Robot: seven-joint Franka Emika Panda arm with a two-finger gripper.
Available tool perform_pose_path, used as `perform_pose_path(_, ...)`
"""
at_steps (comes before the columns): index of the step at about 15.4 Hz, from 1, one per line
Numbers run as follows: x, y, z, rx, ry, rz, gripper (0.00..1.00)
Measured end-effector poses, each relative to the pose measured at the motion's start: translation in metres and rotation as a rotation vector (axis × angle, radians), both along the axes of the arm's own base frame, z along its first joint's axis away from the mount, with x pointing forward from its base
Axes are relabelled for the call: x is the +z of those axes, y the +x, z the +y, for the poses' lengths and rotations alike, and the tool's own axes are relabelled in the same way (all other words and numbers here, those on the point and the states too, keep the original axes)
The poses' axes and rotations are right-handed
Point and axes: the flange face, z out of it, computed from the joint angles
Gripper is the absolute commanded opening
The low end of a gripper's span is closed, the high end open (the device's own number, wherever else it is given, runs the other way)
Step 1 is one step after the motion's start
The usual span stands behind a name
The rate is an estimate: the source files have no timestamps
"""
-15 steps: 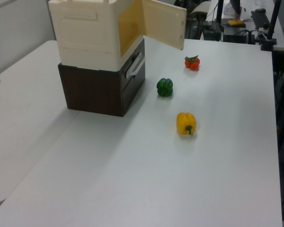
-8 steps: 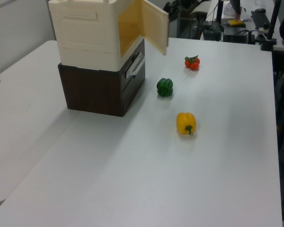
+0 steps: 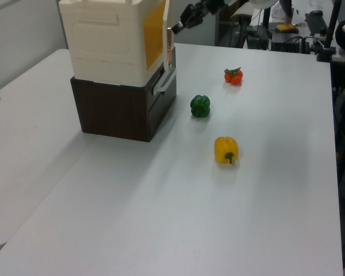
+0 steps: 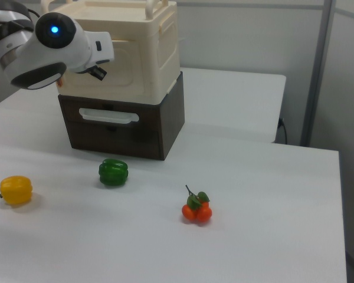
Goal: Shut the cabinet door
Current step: 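Press the door flush against the cabinet frame with the gripper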
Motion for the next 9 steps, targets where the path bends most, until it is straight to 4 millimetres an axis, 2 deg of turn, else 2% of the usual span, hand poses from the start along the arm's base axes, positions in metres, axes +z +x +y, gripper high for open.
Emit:
perform_pose_path(4,-0.006,0.010,0.021,-0.045,-0.017,-0.059,0.00)
perform_pose_path(9,-0.006,0.025,0.027,-0.077,-0.023,-0.107,0.00)
